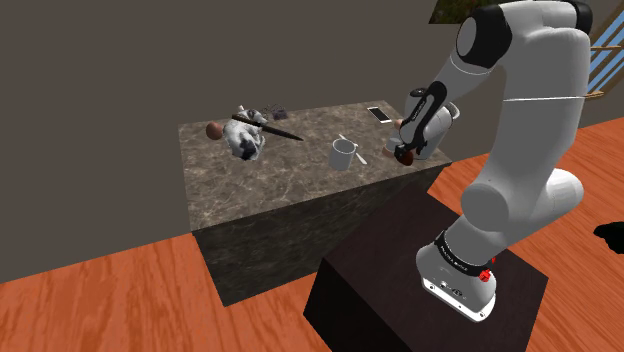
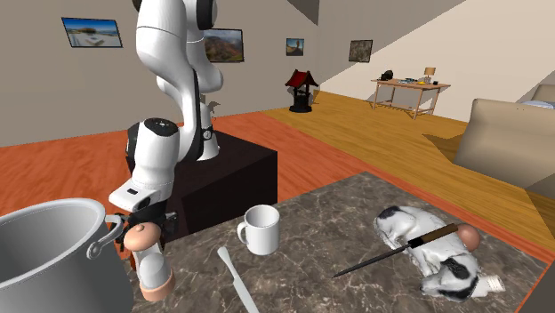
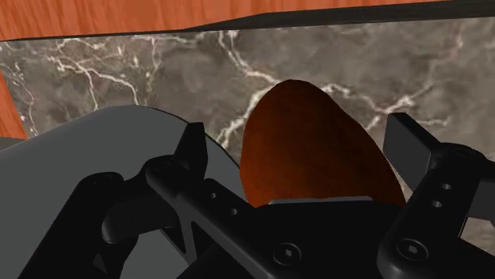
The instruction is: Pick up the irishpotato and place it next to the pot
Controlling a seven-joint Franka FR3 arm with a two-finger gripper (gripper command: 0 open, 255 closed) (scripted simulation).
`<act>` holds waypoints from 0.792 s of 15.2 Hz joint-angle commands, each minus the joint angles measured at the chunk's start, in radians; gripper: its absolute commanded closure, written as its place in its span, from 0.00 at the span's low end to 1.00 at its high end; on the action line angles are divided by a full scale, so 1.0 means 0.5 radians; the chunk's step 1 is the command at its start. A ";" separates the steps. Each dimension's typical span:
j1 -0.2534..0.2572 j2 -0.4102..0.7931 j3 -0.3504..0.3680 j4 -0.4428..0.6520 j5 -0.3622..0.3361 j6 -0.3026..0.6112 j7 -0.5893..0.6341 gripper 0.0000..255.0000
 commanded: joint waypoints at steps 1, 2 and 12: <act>0.004 0.005 -0.002 -0.003 -0.002 0.006 0.006 0.00; 0.024 -0.071 -0.005 -0.031 -0.004 -0.045 0.004 0.00; 0.078 -0.279 -0.011 -0.094 -0.009 -0.200 -0.002 0.00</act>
